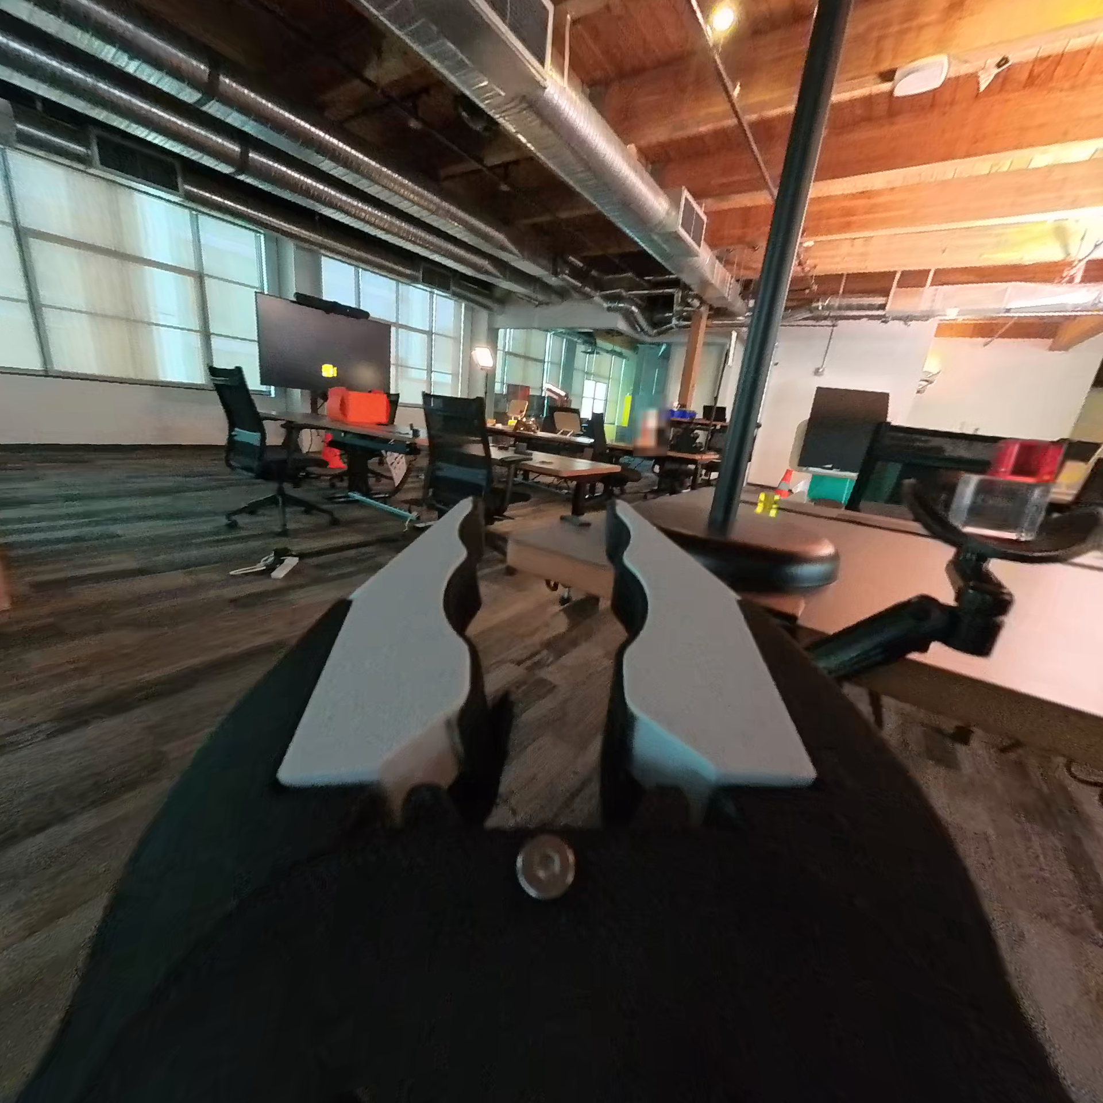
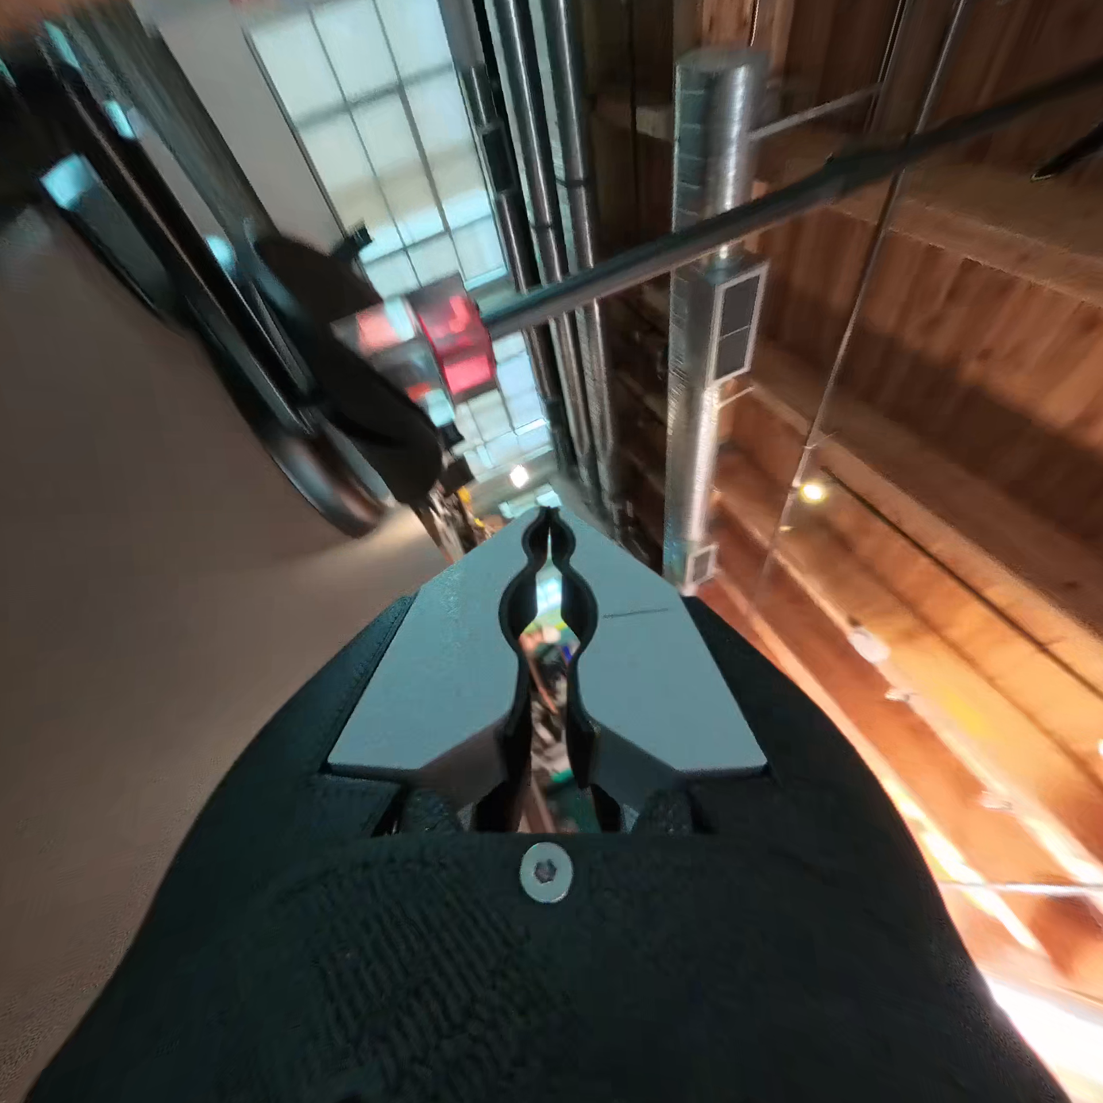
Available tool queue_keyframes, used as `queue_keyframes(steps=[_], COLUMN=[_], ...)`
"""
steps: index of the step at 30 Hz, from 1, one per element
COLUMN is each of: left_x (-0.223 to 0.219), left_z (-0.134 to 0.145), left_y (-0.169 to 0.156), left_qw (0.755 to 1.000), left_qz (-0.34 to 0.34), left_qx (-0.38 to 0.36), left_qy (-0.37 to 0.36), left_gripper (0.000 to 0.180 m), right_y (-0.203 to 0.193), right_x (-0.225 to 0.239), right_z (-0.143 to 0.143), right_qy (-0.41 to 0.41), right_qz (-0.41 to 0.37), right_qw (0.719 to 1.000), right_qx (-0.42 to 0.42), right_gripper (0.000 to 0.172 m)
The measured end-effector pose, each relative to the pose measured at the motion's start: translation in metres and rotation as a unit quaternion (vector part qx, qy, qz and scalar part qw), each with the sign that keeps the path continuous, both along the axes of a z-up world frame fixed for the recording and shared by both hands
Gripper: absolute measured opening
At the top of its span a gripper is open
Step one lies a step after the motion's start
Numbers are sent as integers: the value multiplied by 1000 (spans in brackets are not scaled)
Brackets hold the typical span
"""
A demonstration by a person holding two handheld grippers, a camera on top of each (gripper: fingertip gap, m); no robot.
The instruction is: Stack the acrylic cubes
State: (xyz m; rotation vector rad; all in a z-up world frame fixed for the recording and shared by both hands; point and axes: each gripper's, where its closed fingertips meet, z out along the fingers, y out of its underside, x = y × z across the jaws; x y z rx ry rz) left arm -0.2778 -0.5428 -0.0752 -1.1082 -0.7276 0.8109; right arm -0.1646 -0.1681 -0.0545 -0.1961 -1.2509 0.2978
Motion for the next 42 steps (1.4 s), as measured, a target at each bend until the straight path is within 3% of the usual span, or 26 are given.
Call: queue_keyframes(steps=[7,14,17,22,27,30,33,37,39,42], left_x=[24,47,55,68,77,83,81,67,59,44], left_z=[-15,-12,-6,2,7,5,-6,-40,-61,-93], left_y=[-18,24,30,18,-5,-21,-41,-67,-83,-112], left_qw=[1000,994,995,996,998,998,997,992,989,983], left_qz=[-2,-101,-100,-84,-55,-50,-45,-34,-21,3], left_qx=[8,38,17,16,-6,-18,-15,-7,-4,1], left_qy=[-8,-25,-21,-15,-28,-42,-66,-118,-144,-183], left_gripper=[44,50,51,51,55,49,46,47,49,52], right_y=[9,23,25,16,-11,-28,-51,-136,-172,-192], right_x=[3,8,8,8,16,30,43,78,89,71], right_z=[-8,-3,-3,-3,2,14,14,-27,-66,-136], right_qy=[-13,-17,-20,-23,-11,13,24,5,-34,-128], right_qz=[-2,2,8,19,79,116,145,224,258,243], right_qw=[1000,999,998,999,997,993,989,971,965,957], right_qx=[2,-39,-58,-18,-10,-19,18,82,42,-93], right_gripper=[0,0,0,0,1,19,25,25,21,21])
